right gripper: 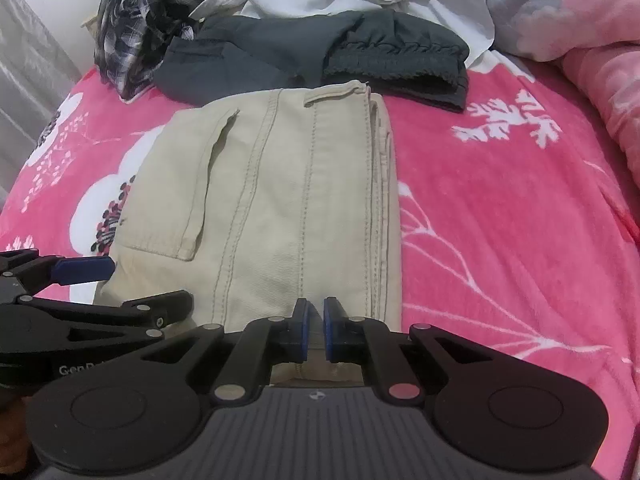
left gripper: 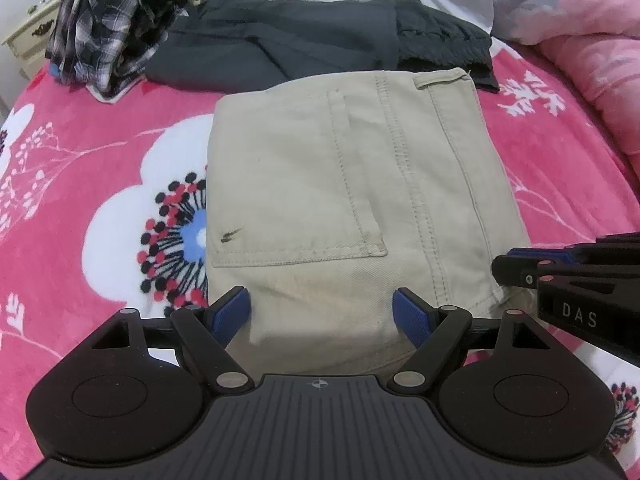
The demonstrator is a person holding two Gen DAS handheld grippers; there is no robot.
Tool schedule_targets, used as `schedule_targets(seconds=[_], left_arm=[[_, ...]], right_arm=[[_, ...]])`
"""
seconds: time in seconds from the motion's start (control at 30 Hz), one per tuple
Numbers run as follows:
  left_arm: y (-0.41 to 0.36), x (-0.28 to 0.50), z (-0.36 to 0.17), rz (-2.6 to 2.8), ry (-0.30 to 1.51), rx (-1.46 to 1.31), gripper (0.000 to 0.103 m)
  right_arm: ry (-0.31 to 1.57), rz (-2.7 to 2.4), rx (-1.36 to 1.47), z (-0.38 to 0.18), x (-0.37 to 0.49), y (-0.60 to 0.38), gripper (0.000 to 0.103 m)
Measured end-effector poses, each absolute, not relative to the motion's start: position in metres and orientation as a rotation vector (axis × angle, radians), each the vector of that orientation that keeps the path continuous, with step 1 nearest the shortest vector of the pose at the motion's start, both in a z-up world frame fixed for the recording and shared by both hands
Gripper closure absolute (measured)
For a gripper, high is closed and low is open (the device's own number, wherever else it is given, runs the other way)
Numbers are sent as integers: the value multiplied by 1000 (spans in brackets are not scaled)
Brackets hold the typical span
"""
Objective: Fold clothes
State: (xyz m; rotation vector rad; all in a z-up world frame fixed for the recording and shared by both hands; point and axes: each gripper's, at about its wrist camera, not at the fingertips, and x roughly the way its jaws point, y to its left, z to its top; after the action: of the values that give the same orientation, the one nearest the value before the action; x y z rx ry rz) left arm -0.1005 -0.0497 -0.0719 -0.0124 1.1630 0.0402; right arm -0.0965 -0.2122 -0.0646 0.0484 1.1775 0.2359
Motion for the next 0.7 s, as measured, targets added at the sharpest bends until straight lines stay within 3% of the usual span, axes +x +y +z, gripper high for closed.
schedule_targets(seconds=[0.3,0.7], left_arm=[[-49,-103,-67,41,1183,-28,7],[-57,-111,-52,15,1102,-16,1]], right_arm=[[1173,243,71,-65,-96,-216,96],[1169,251,93,-65,-97,-219,95]])
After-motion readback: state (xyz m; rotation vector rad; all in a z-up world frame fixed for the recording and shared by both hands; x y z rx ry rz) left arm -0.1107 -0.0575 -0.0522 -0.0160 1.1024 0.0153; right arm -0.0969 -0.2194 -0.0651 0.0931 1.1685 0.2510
